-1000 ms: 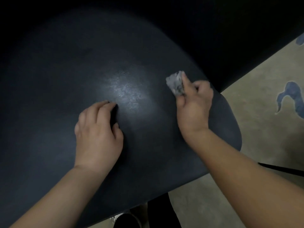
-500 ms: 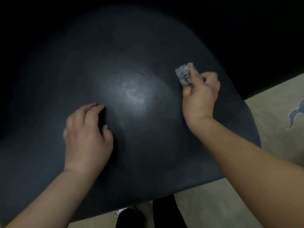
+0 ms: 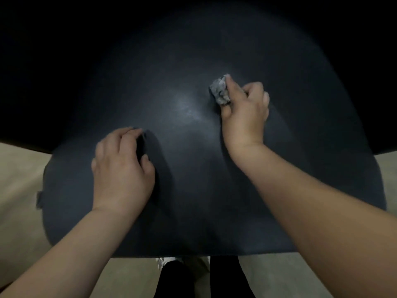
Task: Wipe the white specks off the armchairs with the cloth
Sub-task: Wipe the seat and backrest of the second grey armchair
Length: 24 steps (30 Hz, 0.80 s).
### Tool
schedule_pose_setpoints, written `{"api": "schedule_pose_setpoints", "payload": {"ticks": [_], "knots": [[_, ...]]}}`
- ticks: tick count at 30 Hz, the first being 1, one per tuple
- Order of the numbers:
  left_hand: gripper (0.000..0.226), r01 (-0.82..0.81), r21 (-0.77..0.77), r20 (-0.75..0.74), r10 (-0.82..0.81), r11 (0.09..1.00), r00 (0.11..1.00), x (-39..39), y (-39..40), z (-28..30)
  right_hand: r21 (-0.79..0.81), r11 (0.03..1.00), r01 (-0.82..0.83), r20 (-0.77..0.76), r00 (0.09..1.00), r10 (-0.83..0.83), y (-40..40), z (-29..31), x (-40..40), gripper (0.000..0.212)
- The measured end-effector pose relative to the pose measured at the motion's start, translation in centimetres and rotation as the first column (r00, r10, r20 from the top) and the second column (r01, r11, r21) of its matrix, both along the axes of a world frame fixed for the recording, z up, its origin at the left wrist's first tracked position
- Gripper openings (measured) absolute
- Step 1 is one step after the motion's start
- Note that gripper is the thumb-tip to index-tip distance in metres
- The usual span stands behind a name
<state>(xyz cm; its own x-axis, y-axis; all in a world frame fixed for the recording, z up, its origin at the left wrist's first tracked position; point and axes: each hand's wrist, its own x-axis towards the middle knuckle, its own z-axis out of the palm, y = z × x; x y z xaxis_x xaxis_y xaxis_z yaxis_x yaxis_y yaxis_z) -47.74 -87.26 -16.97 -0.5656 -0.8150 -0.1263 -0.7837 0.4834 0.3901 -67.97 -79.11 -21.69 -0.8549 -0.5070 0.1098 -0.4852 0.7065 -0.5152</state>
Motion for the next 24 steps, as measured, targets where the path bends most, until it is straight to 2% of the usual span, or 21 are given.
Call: {"api": "schedule_pose_setpoints", "payload": {"ticks": [1, 3, 6, 8, 12, 15, 18, 21, 24], "knots": [[0.049, -0.014, 0.004, 0.004, 0.014, 1.000, 1.000, 0.4, -0.2, 0.0, -0.007, 0.999, -0.047, 0.010, 0.999, 0.047, -0.3, 0.0, 1.2, 0.058], [0.050, -0.044, 0.014, 0.007, 0.044, 0.999, 0.999, 1.0, -0.5, 0.1, -0.032, 0.965, -0.262, 0.016, 0.965, 0.262, 0.7, 0.1, 5.0, 0.058], [0.050, -0.052, 0.027, 0.024, 0.051, 0.998, 0.998, 1.8, -0.6, 0.3, -0.038, 0.852, -0.523, -0.014, 0.852, 0.523, 4.1, 0.0, 9.9, 0.064], [0.050, -0.052, 0.036, 0.029, 0.051, 0.998, 0.998, 2.4, -0.6, 0.3, -0.034, 0.847, -0.530, -0.029, 0.848, 0.530, 4.1, -0.3, 9.5, 0.065], [0.050, -0.102, 0.039, 0.024, 0.101, 0.994, 0.995, 3.5, -1.1, 0.1, -0.002, 0.947, -0.322, 0.017, 0.947, 0.322, -2.8, 0.4, 5.4, 0.063], [0.050, -0.110, 0.051, 0.017, 0.110, 0.993, 0.994, 4.2, -1.6, -0.2, -0.002, 0.964, -0.265, 0.073, 0.962, 0.265, -8.4, 0.3, 3.9, 0.055], [0.051, -0.085, 0.067, 0.027, 0.084, 0.994, 0.996, 4.9, -1.8, -0.4, -0.005, 0.932, -0.362, 0.056, 0.931, 0.362, -9.6, 0.2, 5.7, 0.057], [0.051, -0.078, 0.081, 0.018, 0.076, 0.994, 0.997, 5.5, -1.6, -0.3, -0.022, 0.797, -0.603, 0.016, 0.797, 0.604, -6.9, 0.3, 8.1, 0.062], [0.049, -0.067, 0.093, 0.025, 0.065, 0.993, 0.998, 6.1, -1.3, -0.1, 0.000, 0.709, -0.705, 0.049, 0.708, 0.704, -2.7, 0.6, 9.4, 0.061]]}}
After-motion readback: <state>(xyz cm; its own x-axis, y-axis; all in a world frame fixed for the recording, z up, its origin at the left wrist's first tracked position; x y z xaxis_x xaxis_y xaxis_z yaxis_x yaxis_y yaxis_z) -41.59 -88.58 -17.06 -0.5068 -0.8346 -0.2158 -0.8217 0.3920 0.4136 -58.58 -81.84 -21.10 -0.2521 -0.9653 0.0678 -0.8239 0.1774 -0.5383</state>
